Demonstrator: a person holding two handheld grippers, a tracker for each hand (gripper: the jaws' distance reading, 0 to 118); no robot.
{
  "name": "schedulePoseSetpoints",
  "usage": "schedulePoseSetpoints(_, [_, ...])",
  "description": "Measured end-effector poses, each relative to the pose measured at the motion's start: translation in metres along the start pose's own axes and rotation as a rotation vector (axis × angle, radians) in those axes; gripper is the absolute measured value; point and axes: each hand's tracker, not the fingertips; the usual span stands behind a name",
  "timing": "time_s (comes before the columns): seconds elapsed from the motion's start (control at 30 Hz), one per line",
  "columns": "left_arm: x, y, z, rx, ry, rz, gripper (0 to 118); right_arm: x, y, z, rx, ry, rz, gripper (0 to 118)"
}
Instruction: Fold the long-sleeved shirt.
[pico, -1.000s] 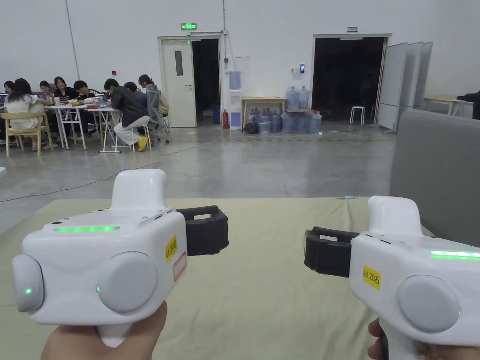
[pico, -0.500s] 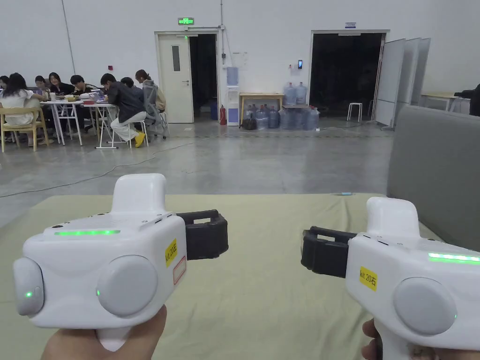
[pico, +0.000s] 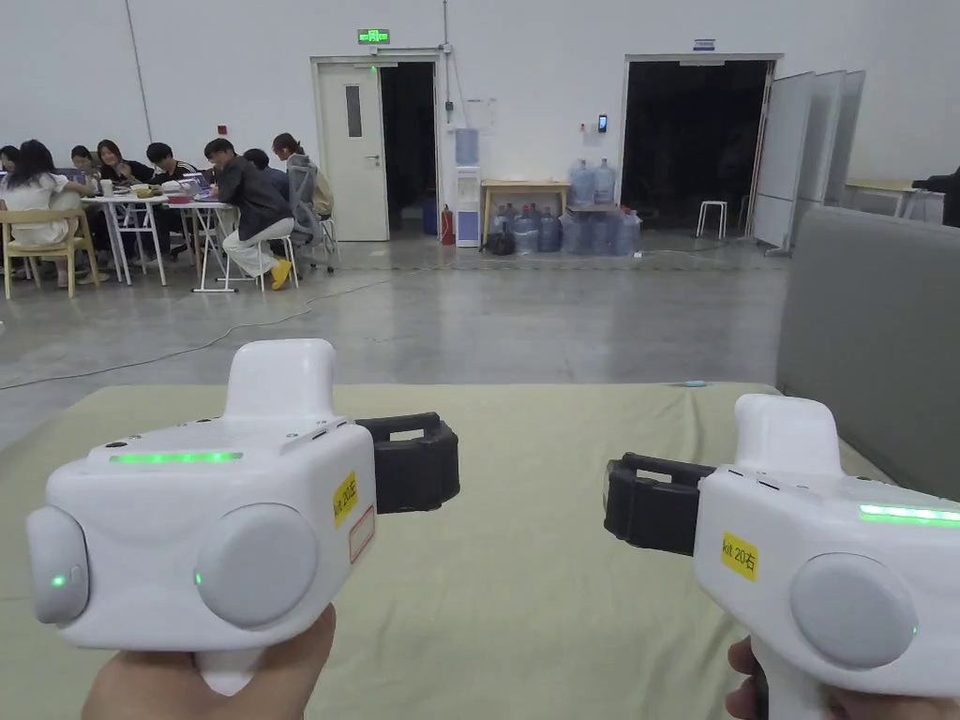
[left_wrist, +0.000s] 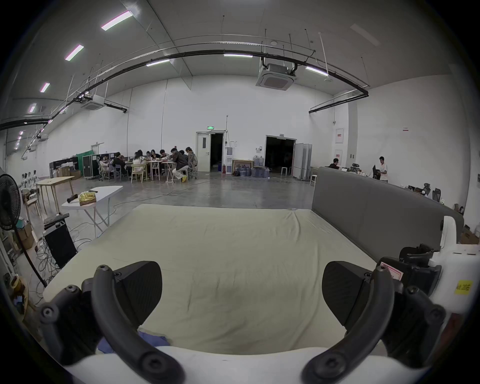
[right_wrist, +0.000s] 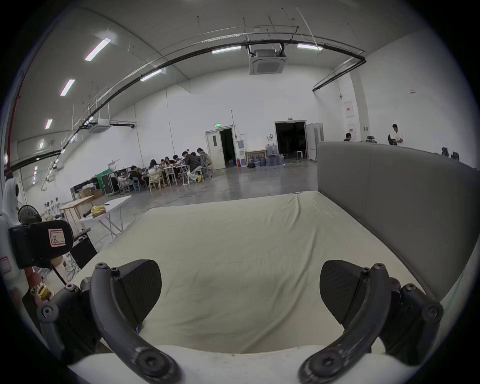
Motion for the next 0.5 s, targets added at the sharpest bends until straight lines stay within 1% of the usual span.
schedulePoseSetpoints(0.17, [0.0007, 0.0004, 0.0000, -0.002, -0.004, 0.000, 118, -0.0033, 0.0009, 0.0008, 0.011, -0.013, 0.006, 118])
schedulePoseSetpoints(0.33, [0.0010, 0.0018, 0.0008, 0.001, -0.004, -0.003, 118, -0.0034, 0.0020, 0.0022, 0.015, 0.003, 0.002, 118])
schedulePoseSetpoints(0.5, [0.0000, 0.0024, 0.0008, 0.002, -0.002, 0.001, 118, -0.0037, 0.0031, 0.0009, 0.010, -0.010, 0.006, 118])
